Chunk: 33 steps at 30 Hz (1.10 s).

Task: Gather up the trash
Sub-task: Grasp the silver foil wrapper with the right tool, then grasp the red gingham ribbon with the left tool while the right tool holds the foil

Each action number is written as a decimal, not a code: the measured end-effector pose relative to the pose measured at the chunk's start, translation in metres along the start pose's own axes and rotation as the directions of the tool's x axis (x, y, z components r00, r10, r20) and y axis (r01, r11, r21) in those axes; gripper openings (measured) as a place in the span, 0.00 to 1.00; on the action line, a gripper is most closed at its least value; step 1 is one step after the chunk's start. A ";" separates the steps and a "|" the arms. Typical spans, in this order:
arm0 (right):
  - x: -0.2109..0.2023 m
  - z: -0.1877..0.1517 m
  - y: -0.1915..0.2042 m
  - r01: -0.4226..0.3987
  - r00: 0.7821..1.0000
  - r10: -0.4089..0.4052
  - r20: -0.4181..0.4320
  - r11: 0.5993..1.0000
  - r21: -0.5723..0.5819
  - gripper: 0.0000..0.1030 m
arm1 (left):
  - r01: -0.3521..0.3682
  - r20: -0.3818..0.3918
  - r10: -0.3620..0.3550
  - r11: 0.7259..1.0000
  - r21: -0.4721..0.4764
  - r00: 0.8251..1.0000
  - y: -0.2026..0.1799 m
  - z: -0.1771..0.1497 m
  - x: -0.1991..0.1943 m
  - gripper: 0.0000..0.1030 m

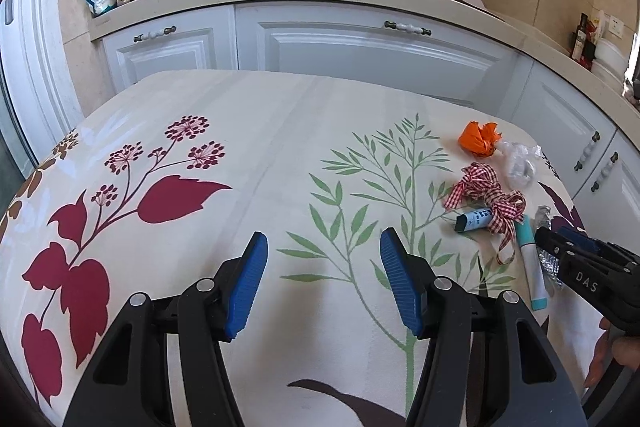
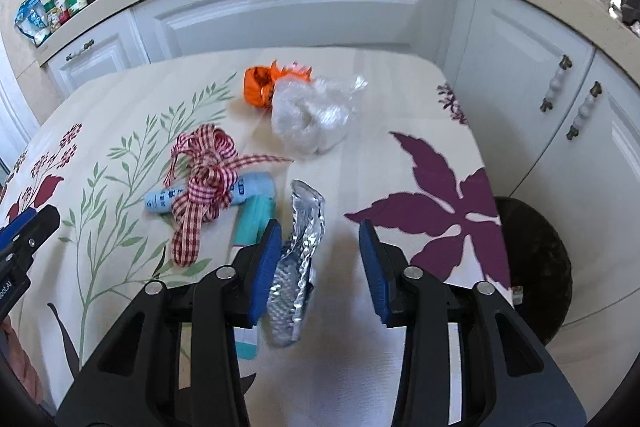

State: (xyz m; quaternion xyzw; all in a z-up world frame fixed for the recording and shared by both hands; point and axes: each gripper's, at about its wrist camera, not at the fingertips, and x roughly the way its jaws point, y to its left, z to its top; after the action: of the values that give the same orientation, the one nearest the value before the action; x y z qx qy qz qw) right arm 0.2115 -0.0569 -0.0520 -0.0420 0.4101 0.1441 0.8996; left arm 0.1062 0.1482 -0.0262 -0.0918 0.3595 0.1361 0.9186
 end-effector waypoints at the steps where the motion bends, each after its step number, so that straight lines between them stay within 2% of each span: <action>1: 0.000 0.000 0.000 -0.005 1.000 0.005 -0.003 1.000 -0.001 0.21 | 0.002 -0.001 -0.002 1.000 0.002 1.000 -0.001 0.000 0.000 0.56; 2: 0.000 -0.001 -0.001 -0.005 1.000 0.005 -0.005 1.000 -0.007 0.16 | 0.004 -0.002 -0.004 1.000 0.005 1.000 -0.003 -0.001 0.000 0.56; 10: -0.013 -0.005 -0.009 0.007 0.999 -0.007 0.034 1.000 -0.004 0.16 | 0.037 -0.006 -0.037 0.999 0.030 0.999 -0.025 -0.001 0.000 0.56; 21: -0.037 -0.015 -0.059 0.039 0.995 -0.045 0.085 0.996 0.077 0.16 | 0.108 -0.012 -0.107 0.988 0.109 0.994 -0.086 -0.001 0.003 0.56; 27: -0.046 -0.024 -0.090 0.060 0.992 -0.073 0.101 0.990 0.127 0.16 | 0.115 -0.030 -0.112 0.984 0.134 0.993 -0.112 0.002 0.012 0.56; 33: -0.048 -0.031 -0.117 0.060 0.991 -0.080 0.110 0.983 0.171 0.16 | 0.092 -0.032 -0.089 0.983 0.157 0.996 -0.130 0.008 0.023 0.56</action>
State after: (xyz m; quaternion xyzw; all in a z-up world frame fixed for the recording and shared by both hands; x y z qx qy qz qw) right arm 0.1933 -0.1852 -0.0414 0.0279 0.3659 0.0795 0.9268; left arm 0.1686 0.0313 -0.0264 -0.0365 0.3760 0.0641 0.9237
